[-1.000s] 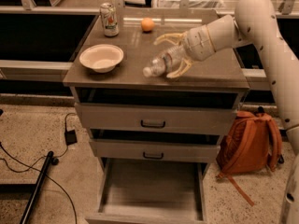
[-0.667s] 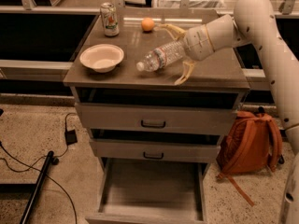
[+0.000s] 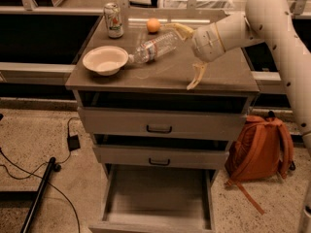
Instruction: Pick water bottle from bottom drawer and place on counter
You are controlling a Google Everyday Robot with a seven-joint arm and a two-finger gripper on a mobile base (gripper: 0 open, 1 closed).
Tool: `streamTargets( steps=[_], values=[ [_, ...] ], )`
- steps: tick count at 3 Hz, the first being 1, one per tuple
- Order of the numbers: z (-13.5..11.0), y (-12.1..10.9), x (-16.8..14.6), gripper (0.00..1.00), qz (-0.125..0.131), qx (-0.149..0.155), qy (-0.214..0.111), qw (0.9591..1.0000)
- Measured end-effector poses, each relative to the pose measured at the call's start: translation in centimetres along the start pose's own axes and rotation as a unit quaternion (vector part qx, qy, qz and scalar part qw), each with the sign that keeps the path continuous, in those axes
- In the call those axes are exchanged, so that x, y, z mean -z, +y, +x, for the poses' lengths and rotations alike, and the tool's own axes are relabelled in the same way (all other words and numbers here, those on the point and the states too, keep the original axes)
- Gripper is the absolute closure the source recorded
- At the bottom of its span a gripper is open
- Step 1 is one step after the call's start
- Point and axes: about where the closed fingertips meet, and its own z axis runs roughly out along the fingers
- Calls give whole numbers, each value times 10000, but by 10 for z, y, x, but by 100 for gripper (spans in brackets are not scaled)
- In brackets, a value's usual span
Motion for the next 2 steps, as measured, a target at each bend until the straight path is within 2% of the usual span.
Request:
streamTargets(
  steps=[1,2],
  values=[
    [-20,-8,33,0,55,316,266,9991],
    [-40,-16,69,0,251,612,465,9967]
  ],
)
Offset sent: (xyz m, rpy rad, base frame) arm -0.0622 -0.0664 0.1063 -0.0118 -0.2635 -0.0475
